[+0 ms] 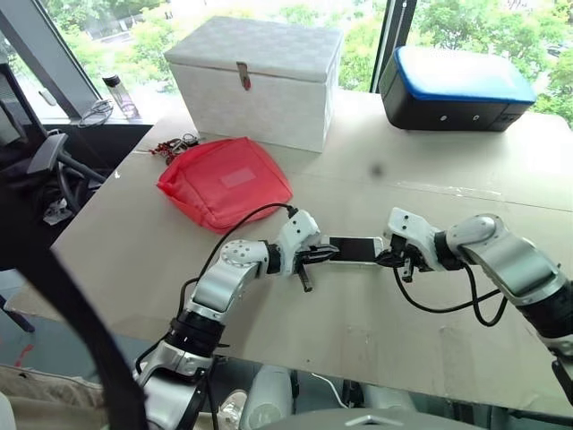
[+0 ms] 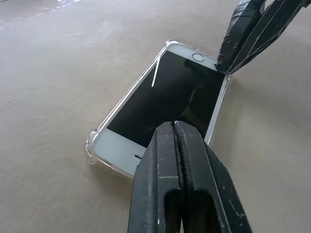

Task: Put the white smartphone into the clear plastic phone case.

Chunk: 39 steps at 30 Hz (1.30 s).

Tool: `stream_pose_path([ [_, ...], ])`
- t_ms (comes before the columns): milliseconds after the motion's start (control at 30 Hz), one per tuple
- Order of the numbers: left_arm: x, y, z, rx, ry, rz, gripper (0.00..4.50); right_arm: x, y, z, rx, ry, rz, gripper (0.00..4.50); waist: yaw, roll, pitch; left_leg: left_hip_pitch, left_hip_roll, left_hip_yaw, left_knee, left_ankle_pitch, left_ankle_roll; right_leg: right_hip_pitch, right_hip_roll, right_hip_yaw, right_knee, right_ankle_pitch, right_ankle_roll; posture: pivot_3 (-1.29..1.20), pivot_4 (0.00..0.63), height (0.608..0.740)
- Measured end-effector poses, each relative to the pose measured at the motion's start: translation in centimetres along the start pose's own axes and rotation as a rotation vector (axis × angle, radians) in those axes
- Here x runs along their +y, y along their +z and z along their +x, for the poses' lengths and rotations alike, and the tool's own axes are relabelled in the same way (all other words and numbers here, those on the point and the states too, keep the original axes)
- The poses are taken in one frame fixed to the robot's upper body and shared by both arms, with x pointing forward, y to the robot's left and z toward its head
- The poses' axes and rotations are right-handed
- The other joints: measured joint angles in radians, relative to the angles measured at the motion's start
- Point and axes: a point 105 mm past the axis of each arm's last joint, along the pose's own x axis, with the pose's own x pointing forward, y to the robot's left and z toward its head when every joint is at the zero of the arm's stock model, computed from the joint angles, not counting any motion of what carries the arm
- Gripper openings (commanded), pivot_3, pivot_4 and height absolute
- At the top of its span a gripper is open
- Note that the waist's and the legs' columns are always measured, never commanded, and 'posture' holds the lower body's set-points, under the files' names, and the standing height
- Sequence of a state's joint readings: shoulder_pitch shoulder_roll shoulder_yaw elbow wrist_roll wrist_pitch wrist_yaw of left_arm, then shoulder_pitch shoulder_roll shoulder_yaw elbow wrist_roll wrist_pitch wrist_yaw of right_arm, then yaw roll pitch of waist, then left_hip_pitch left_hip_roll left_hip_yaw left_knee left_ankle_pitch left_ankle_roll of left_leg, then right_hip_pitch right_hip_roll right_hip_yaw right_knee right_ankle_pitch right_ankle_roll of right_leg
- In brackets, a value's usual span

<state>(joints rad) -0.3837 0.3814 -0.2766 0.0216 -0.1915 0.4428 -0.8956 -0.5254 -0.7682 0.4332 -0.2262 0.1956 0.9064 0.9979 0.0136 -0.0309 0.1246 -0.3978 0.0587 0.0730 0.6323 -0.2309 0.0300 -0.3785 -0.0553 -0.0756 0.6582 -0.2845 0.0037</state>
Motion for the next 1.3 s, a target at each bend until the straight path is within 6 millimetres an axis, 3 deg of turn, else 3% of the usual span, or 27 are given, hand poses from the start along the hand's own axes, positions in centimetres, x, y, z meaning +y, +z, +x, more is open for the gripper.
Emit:
stream_pose_path([
  [233,-0.1,-0.1,-0.3,-0.003,0.009,0.003,0.02,-0.2,0.5,0.4,-0.177,-0.070,0.087,0.00,-0.001,0.000,0.001,-0.001,0.000,0.000,0.000,0.000,0.000,0.000,-0.001,0.001,0.001,0.001,-0.002,0.00,0.150,0.740],
  [367,-0.1,0.4,-1.3,-0.109,0.065,-0.072,0.02,0.2,1.3,0.2,-0.470,-0.096,0.255,0.00,-0.002,0.008,0.012,-0.004,0.001,0.001,-0.001,0.000,-0.001,-0.003,-0.001,0.001,0.002,0.001,-0.001,0.00,0.150,0.740],
  [400,0.1,0.8,-1.8,-0.149,0.091,-0.086,0.02,0.1,1.8,-0.4,-0.549,-0.115,0.287,0.00,-0.002,0.012,0.019,-0.008,0.000,0.001,0.000,0.000,-0.001,-0.008,-0.001,0.001,0.003,0.002,-0.001,0.00,0.150,0.740],
  [467,0.3,1.7,-2.8,-0.220,0.124,-0.103,0.53,-0.5,2.9,-2.5,-0.684,-0.174,0.312,0.00,0.000,0.014,0.023,-0.020,0.000,0.001,0.002,0.001,-0.002,-0.019,0.000,0.001,0.006,0.002,-0.001,0.00,0.150,0.740],
  [500,0.3,2.1,-3.3,-0.244,0.129,-0.115,0.80,-0.8,3.1,-3.4,-0.718,-0.209,0.305,0.58,0.001,0.014,0.023,-0.020,-0.001,0.001,0.002,0.002,-0.005,-0.019,0.001,0.001,0.006,0.002,0.000,0.00,0.150,0.740],
  [533,0.1,2.7,-4.1,-0.292,0.128,-0.145,1.18,-0.9,3.2,-4.8,-0.753,-0.265,0.287,0.85,0.002,0.013,0.023,-0.020,-0.001,0.001,0.002,0.002,-0.005,-0.019,0.001,0.000,0.005,0.002,0.000,0.00,0.150,0.740],
  [600,0.0,3.2,-5.4,-0.342,0.137,-0.182,2.15,-0.2,2.6,-5.9,-0.756,-0.308,0.263,1.79,0.003,0.013,0.023,-0.020,-0.001,0.001,0.002,0.002,-0.005,-0.018,0.000,0.000,0.004,0.000,0.003,0.00,0.150,0.740],
  [767,0.8,2.3,-8.6,-0.353,0.251,-0.229,4.47,3.0,-2.0,-6.5,-0.612,-0.349,0.266,4.24,-0.001,0.013,0.025,-0.019,-0.003,0.001,0.001,0.000,-0.002,-0.017,0.001,0.003,0.003,-0.001,0.005,0.00,0.150,0.740],
  [800,0.7,2.0,-9.1,-0.343,0.257,-0.229,4.50,3.4,-2.6,-6.9,-0.604,-0.364,0.269,4.44,-0.002,0.013,0.025,-0.018,-0.003,0.001,0.001,-0.001,-0.001,-0.017,0.001,0.004,0.004,-0.001,0.005,0.00,0.150,0.740],
  [1067,-3.1,-3.0,-12.7,-0.129,0.229,-0.229,4.50,7.1,-7.3,-9.9,-0.546,-0.453,0.280,4.44,0.004,0.014,0.026,-0.016,-0.002,0.000,0.002,-0.003,-0.002,-0.017,0.001,0.004,0.004,-0.004,0.008,0.00,0.150,0.740],
  [1167,-3.2,-3.6,-13.3,-0.116,0.256,-0.236,4.50,7.2,-8.7,-10.9,-0.534,-0.525,0.295,4.44,0.002,0.013,0.026,-0.016,-0.002,0.000,0.003,-0.003,-0.002,-0.017,0.001,0.005,0.004,-0.004,0.008,0.00,0.150,0.740],
  [1300,-3.1,-3.6,-12.9,-0.171,0.308,-0.273,4.50,6.1,-9.0,-12.0,-0.560,-0.626,0.308,4.44,0.000,0.013,0.026,-0.015,-0.002,0.001,0.003,-0.002,-0.002,-0.017,0.001,0.007,0.005,-0.003,0.007,0.00,0.150,0.740],
])
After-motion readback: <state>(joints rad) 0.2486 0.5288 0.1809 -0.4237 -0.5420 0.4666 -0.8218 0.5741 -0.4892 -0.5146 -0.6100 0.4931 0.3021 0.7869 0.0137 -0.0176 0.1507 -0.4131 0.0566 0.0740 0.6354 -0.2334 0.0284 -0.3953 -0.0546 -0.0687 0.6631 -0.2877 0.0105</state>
